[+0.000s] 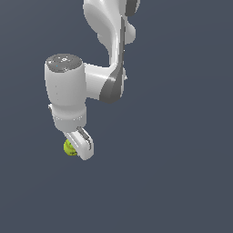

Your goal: Pick up the object and move it to a goal position.

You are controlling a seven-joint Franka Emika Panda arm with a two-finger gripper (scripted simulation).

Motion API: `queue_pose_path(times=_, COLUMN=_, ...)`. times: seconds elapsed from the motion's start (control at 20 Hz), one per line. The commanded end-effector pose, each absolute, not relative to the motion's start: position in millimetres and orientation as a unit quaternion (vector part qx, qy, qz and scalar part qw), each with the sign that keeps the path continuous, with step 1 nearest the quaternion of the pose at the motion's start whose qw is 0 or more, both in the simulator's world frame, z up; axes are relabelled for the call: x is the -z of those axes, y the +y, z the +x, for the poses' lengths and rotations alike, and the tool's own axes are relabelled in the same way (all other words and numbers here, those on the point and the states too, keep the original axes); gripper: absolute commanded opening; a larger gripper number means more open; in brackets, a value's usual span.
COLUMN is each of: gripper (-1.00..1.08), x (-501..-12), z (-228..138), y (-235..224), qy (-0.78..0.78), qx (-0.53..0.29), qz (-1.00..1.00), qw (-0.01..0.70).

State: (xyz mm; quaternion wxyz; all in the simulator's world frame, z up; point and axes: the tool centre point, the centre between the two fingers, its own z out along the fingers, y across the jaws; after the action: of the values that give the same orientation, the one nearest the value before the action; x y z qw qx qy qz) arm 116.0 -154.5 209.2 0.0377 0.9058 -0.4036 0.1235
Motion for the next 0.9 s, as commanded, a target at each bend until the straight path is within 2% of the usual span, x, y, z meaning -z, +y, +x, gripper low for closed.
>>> queue_pose_path(times=0.0, gripper=-1.00, x=-234, z=121, y=-163, qy=-0.432, qx=-0.140, qz=0.890, qw=0.042)
queue_pose_path(times=0.5, gripper=-1.00, x=-325, z=127, y=-195, qy=-0.534, qx=-0.197, qz=0.820, qw=0.062)
queue_pose_path(times=0.85, gripper=-1.00, x=-369, z=123, y=-208, qy=-0.580, qx=-0.223, qz=0.780, qw=0.073)
